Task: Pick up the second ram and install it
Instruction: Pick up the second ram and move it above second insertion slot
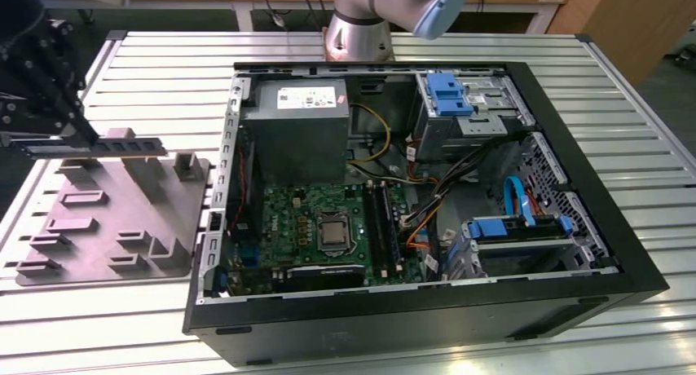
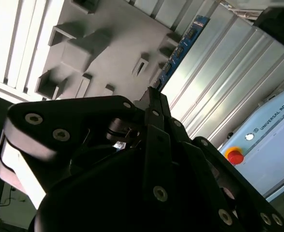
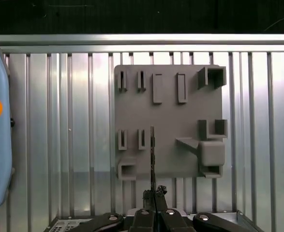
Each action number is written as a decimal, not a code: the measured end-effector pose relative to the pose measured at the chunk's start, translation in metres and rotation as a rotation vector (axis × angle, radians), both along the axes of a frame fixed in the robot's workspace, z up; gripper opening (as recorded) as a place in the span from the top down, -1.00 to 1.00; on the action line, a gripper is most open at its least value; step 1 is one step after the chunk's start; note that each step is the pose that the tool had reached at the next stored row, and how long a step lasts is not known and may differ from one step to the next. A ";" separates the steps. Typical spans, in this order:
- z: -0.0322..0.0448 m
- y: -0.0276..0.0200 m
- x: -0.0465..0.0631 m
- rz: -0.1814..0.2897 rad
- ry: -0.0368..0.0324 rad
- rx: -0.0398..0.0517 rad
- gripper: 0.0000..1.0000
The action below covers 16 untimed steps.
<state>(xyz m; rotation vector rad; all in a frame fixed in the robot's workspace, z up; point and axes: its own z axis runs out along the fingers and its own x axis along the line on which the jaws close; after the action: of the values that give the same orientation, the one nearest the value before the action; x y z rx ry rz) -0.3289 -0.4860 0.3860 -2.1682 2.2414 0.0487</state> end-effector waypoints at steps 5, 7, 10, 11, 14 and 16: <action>0.0000 0.0000 0.021 0.000 0.0009 0.0000 0.77; 0.0000 0.0000 0.029 0.000 0.0011 0.0001 0.77; 0.0000 -0.0002 0.042 0.000 0.0017 0.0000 0.77; 0.0000 -0.0001 0.046 0.000 0.0017 0.0000 0.77; 0.0000 -0.0002 0.057 0.000 0.0017 0.0001 0.77; 0.0000 -0.0003 0.065 0.000 0.0018 0.0000 0.77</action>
<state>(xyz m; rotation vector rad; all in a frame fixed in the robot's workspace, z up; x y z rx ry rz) -0.2643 -0.4863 0.3860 -2.1692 2.2422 0.0507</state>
